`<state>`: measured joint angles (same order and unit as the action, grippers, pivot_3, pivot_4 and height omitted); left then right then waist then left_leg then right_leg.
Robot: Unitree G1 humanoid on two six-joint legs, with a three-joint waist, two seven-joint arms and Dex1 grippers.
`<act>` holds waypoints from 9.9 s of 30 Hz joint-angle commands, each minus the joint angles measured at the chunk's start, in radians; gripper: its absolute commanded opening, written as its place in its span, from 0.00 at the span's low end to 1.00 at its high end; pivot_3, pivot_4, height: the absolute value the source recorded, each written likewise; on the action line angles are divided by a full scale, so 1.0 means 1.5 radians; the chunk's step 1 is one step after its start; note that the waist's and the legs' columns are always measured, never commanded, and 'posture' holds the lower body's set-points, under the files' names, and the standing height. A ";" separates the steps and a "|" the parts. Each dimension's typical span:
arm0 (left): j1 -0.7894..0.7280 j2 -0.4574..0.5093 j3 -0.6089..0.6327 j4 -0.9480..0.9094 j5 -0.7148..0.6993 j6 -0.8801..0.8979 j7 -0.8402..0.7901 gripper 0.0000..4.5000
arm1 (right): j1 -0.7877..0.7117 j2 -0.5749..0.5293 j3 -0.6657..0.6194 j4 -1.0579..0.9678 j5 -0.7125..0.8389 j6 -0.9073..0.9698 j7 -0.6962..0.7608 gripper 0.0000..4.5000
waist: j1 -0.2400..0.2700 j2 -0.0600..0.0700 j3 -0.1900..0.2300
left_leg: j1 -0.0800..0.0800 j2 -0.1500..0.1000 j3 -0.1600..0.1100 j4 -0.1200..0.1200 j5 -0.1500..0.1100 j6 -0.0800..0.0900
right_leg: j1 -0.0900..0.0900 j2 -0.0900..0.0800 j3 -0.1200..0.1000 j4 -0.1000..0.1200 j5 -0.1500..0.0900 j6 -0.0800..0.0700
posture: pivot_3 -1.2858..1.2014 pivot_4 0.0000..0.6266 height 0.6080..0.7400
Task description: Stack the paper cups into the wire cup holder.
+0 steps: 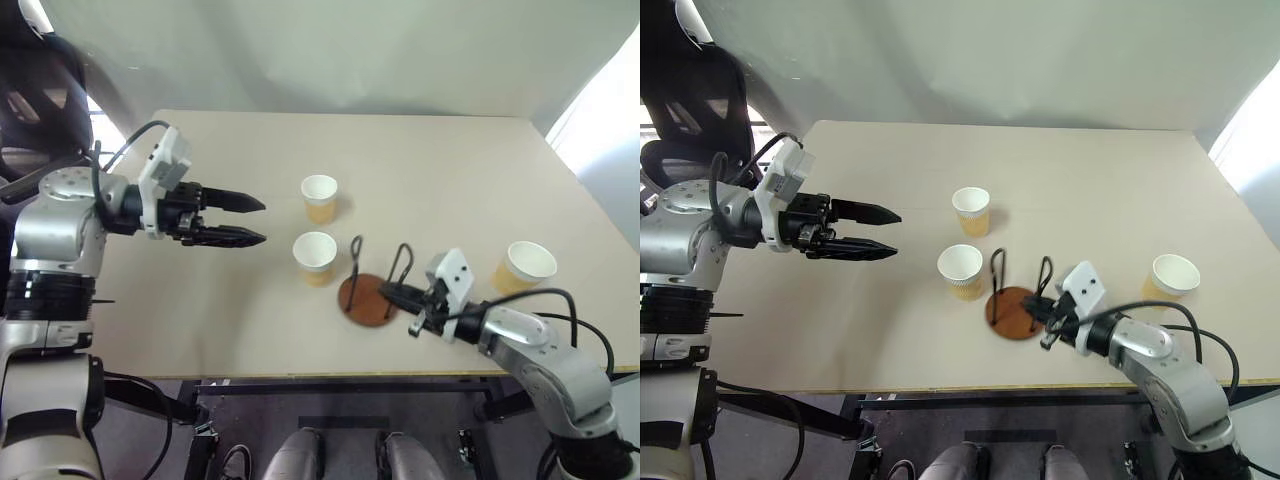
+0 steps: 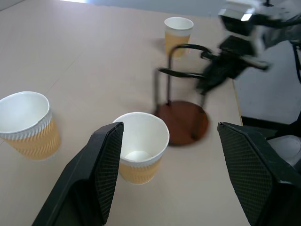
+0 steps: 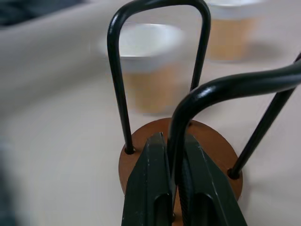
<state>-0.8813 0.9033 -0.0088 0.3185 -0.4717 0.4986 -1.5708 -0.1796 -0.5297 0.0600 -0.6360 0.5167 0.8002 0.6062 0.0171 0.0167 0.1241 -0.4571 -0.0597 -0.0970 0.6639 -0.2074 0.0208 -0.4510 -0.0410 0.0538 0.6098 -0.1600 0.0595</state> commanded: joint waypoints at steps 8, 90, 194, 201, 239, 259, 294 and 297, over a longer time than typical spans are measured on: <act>-0.033 0.002 -0.005 0.017 0.005 -0.017 -0.028 0.76 | -0.006 -0.034 0.007 -0.025 0.000 -0.023 0.010 0.01 | -0.001 0.000 0.000 | 0.001 0.000 0.000 0.000 0.002 0.006 | 0.000 0.000 0.000 0.001 0.004 -0.002 | 0.52 0.24 1.00; -0.098 0.001 -0.025 0.081 0.021 -0.083 -0.029 0.76 | 0.122 -0.429 -0.337 -0.002 -0.057 -0.045 0.321 0.78 | 0.003 -0.001 0.000 | -0.003 0.000 0.000 -0.001 0.002 0.006 | -0.002 0.000 0.001 -0.001 0.004 -0.001 | 0.52 0.24 1.00; 0.086 0.102 -0.019 -0.087 -0.096 -0.032 -0.029 0.76 | -0.517 -0.181 0.146 -0.022 0.100 0.295 0.137 0.01 | -0.004 -0.001 0.000 | -0.002 0.002 0.000 0.000 0.004 0.008 | -0.008 0.002 0.000 0.011 -0.002 -0.008 | 0.52 0.24 1.00; 0.089 0.102 -0.015 -0.091 -0.094 -0.030 -0.029 0.76 | -0.515 -0.198 0.153 -0.016 0.093 0.273 0.152 0.01 | -0.005 -0.001 0.000 | -0.002 0.002 0.000 0.000 0.005 0.008 | -0.008 0.002 0.000 0.012 -0.002 -0.008 | 0.52 0.24 1.00; 0.087 0.092 -0.003 -0.100 -0.080 -0.017 -0.024 0.76 | -0.519 -0.188 0.208 0.022 0.010 0.196 0.204 0.21 | -0.005 -0.001 0.000 | -0.002 0.002 0.000 -0.001 0.004 0.007 | -0.008 0.002 0.000 0.011 -0.002 -0.009 | 0.52 0.24 1.00; -0.073 0.041 -0.201 0.066 0.092 -0.230 -0.029 0.76 | -0.554 -0.315 -0.005 0.085 -0.032 0.129 0.205 0.91 | 0.000 -0.001 0.000 | -0.002 0.002 0.000 -0.001 0.003 0.006 | -0.008 0.001 0.000 0.011 -0.002 -0.009 | 0.52 0.24 1.00; -0.286 -0.165 -0.523 0.393 0.140 -0.608 -0.029 0.76 | -0.315 -0.472 -0.452 -0.073 0.416 0.238 0.180 0.91 | 0.009 0.000 0.001 | -0.009 0.000 0.003 0.005 0.001 0.013 | -0.007 -0.001 0.000 0.002 0.000 0.011 | 0.52 0.24 1.00; -0.287 -0.183 -0.515 0.419 0.176 -0.642 -0.029 0.68 | -0.306 -0.483 -0.456 -0.075 0.442 0.230 0.156 0.92 | 0.009 0.000 0.001 | -0.009 0.000 0.003 0.006 0.001 0.014 | -0.006 -0.001 0.000 0.002 0.000 0.012 | 0.52 0.24 1.00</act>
<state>-1.2835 0.6358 -0.7986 0.9268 -0.2375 -0.4226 -1.5811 -0.6373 -1.2344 -0.5818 -0.7438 1.1517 1.1659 0.8676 0.0306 0.0160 0.1252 -0.4704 -0.0590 -0.0920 0.6735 -0.2069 0.0431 -0.4600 -0.0429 0.0542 0.6125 -0.1600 0.0773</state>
